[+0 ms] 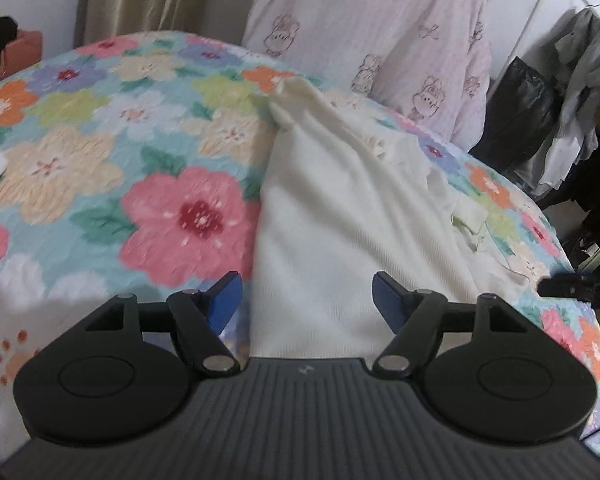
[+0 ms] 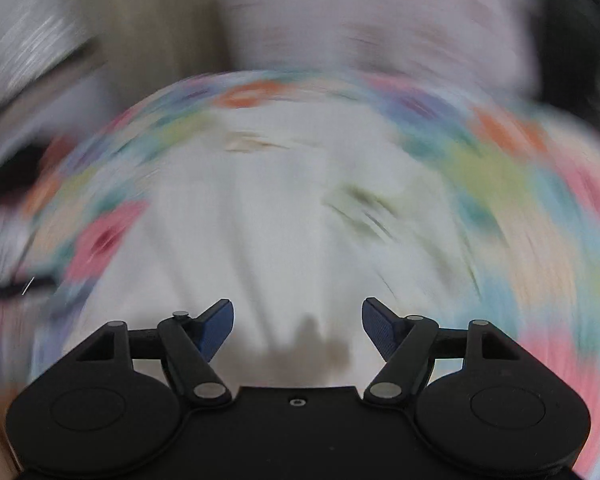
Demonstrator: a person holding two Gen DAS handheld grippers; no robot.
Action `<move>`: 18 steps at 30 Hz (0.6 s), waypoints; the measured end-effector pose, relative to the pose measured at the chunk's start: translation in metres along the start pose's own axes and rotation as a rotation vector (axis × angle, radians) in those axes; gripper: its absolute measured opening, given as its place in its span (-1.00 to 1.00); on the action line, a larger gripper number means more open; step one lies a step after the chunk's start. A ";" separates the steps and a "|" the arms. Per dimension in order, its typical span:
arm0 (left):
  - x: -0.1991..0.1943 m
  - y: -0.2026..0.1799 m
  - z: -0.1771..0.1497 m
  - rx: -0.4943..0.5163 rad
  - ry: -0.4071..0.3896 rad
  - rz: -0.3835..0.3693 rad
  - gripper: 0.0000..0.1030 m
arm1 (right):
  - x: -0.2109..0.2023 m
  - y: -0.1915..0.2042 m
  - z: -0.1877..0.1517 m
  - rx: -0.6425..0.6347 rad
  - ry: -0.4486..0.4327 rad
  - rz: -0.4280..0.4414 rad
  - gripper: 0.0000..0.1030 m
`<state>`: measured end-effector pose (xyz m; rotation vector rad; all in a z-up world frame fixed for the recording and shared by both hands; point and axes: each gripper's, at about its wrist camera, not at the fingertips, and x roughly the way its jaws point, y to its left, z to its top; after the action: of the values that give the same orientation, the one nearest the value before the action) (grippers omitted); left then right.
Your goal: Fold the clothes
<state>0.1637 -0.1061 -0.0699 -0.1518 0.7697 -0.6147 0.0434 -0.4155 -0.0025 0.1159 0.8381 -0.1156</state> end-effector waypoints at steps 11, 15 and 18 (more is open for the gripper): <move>0.063 -0.024 0.033 0.087 0.087 0.007 0.33 | 0.125 0.058 0.067 -0.856 0.050 -0.119 0.31; 0.108 -0.034 0.080 0.167 0.149 0.034 0.33 | 0.161 0.040 0.086 -0.796 -0.080 -0.168 -0.01; 0.146 -0.035 0.121 0.170 0.177 0.022 0.33 | 0.175 0.027 0.107 -0.728 -0.141 -0.135 -0.01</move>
<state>0.3123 -0.2286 -0.0593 0.0680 0.8850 -0.6752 0.2421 -0.4146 -0.0612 -0.6270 0.7032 0.0596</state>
